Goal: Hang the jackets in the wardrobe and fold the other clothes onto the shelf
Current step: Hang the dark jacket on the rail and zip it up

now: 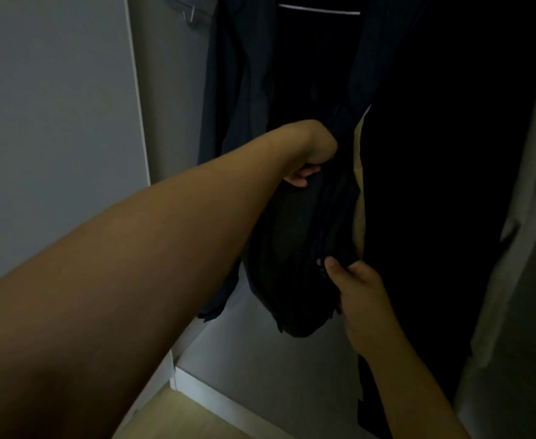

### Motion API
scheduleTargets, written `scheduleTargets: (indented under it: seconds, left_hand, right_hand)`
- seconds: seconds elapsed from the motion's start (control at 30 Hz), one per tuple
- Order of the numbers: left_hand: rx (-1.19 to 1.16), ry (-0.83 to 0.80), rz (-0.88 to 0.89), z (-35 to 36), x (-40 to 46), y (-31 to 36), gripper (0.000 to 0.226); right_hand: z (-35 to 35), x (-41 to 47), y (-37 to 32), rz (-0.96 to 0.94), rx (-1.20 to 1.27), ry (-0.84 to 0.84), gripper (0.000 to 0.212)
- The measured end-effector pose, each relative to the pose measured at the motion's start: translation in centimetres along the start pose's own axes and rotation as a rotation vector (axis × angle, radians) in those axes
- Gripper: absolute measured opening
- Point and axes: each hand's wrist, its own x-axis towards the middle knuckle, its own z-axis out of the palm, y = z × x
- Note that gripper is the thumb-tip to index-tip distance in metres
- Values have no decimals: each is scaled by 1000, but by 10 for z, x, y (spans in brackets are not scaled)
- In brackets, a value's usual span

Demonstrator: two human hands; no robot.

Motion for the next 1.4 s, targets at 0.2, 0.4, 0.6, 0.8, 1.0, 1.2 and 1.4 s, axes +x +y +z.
scheduleTargets:
  seconds: [0.2,0.4,0.6,0.8,1.0,1.2,1.4]
  left_hand:
    - [-138,219,346,-11,-52,-52,16]
    - [-252,-377,-197,43,-154,-200,56]
    - [-1151,-630,-175,97,-146,-216,69]
    - [-1374,-481,25,86,-140,-216,42]
    - [-997,-158,80,84,-142,-204,24]
    - [-1104,-122,86,80,-139,-201,24]
    - [-1220,-43,158,63,-131,-196,28]
  right_hand:
    - [-6,4,-6,207,562,-282,26]
    - [9,2,-3,215,568,-295,30]
    - [26,-3,1,149,480,-242,24]
    - [28,-8,-1,151,403,-179,31]
    - [33,-10,1,153,384,-215,35]
    - [30,-12,0,122,353,-254,26]
    - [29,-15,-2,168,405,-216,24]
